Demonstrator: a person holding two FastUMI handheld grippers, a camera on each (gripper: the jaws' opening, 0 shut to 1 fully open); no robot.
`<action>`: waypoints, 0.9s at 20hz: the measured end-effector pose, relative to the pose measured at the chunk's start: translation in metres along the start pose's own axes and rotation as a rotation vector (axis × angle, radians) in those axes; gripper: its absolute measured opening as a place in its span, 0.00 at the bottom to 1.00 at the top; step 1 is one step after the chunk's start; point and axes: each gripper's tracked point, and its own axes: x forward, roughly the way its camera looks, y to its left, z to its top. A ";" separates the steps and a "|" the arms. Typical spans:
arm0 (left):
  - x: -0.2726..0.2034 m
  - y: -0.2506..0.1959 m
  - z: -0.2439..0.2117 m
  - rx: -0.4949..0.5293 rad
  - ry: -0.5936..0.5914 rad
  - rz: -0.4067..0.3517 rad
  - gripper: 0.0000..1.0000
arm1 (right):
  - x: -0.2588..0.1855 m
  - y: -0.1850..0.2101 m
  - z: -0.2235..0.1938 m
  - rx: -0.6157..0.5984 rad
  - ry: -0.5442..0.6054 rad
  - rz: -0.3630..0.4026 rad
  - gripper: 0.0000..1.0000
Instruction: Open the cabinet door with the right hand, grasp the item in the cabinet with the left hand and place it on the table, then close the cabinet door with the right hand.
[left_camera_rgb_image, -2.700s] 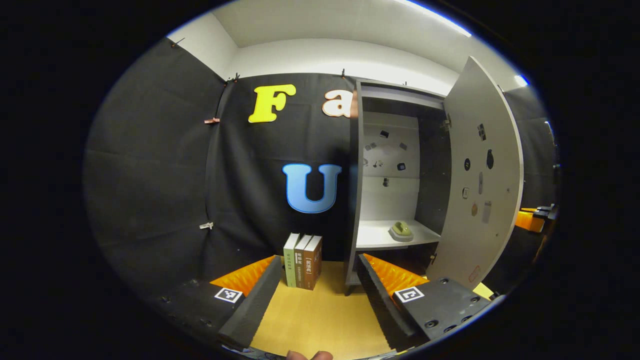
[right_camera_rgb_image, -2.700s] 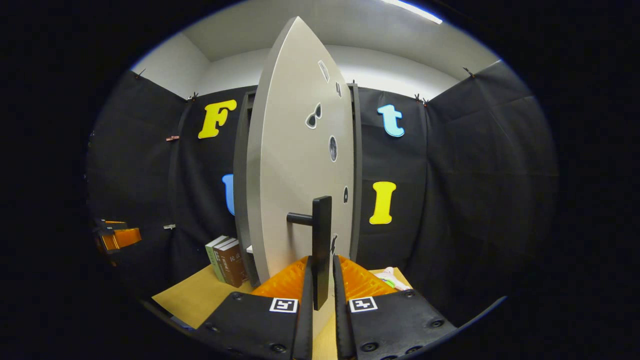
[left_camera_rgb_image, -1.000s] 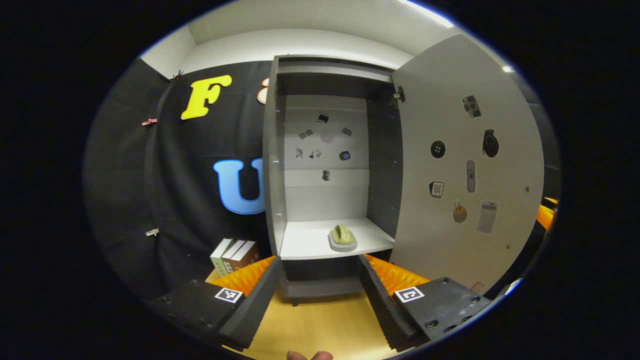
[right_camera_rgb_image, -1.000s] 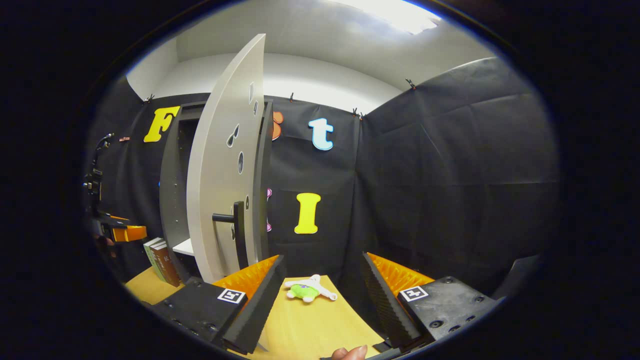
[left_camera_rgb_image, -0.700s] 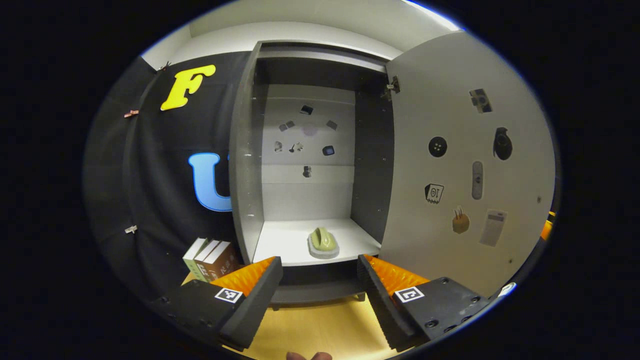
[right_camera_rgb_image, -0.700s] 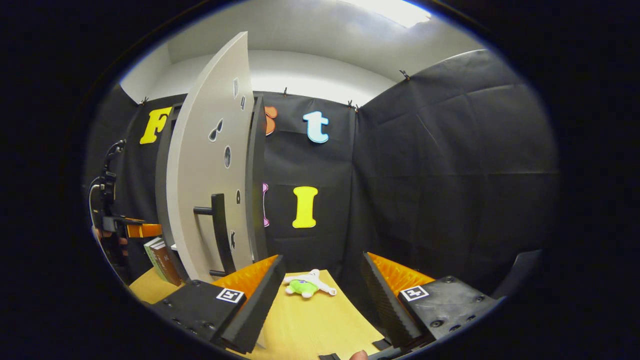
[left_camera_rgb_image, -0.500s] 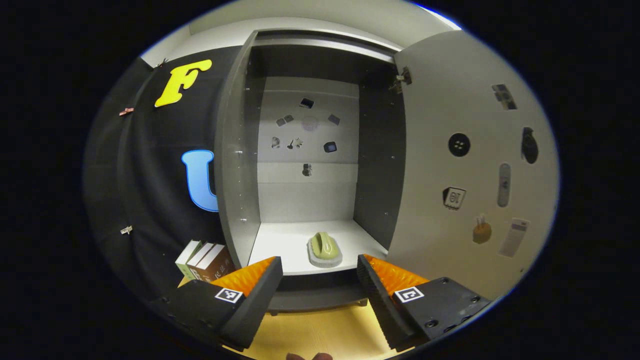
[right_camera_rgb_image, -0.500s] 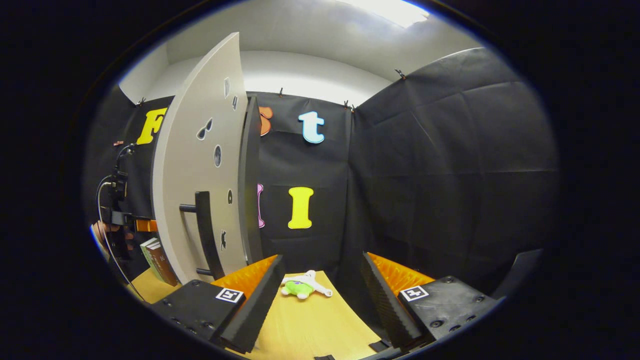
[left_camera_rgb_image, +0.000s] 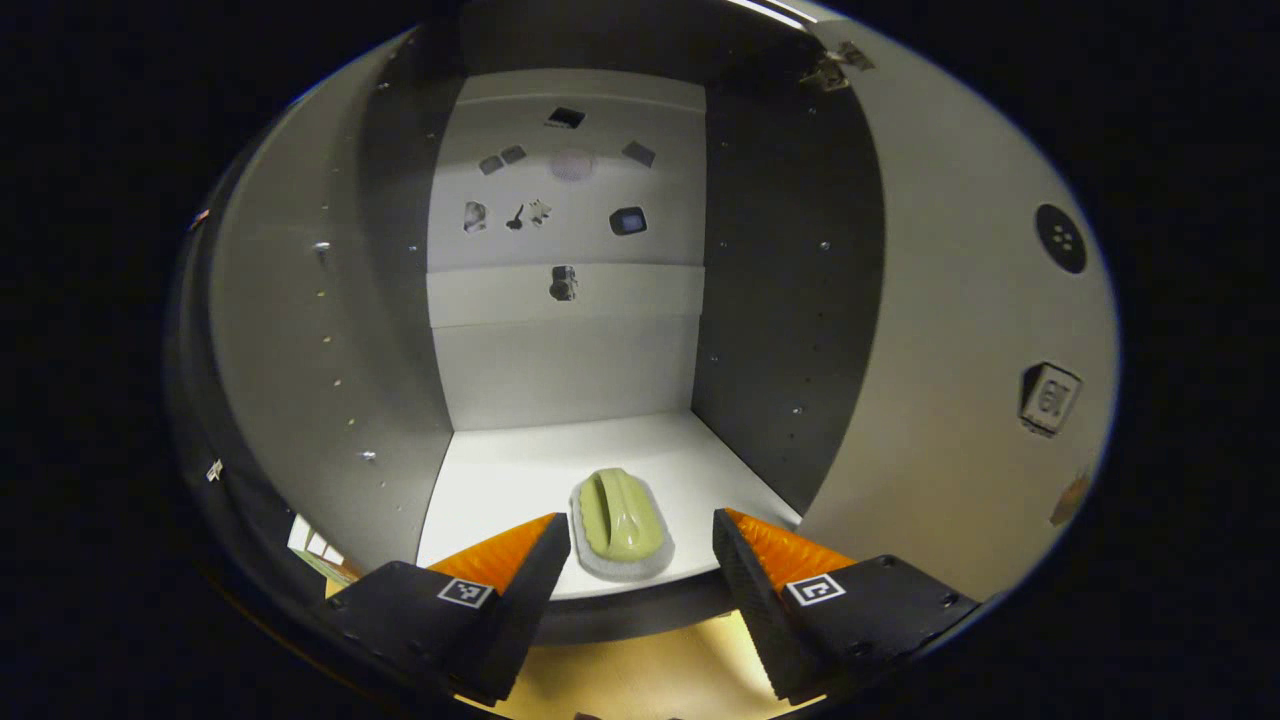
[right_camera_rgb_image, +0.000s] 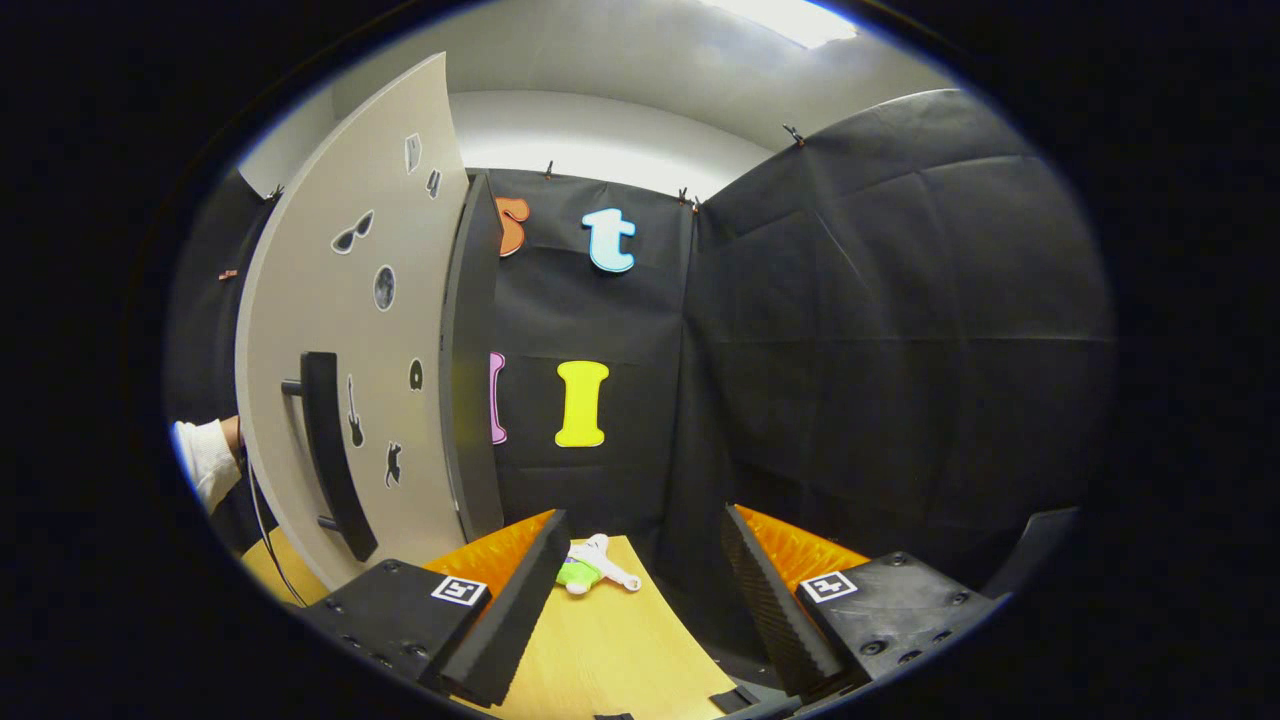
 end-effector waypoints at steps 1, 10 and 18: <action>0.015 0.000 0.000 0.012 0.016 0.007 0.90 | 0.002 -0.004 -0.003 0.000 0.006 0.000 0.98; 0.102 0.007 -0.032 0.040 0.155 0.058 0.72 | 0.009 -0.027 -0.010 0.000 0.039 -0.021 0.98; 0.108 0.027 -0.029 0.054 0.138 0.109 0.28 | -0.005 -0.031 -0.004 -0.006 0.025 -0.042 0.98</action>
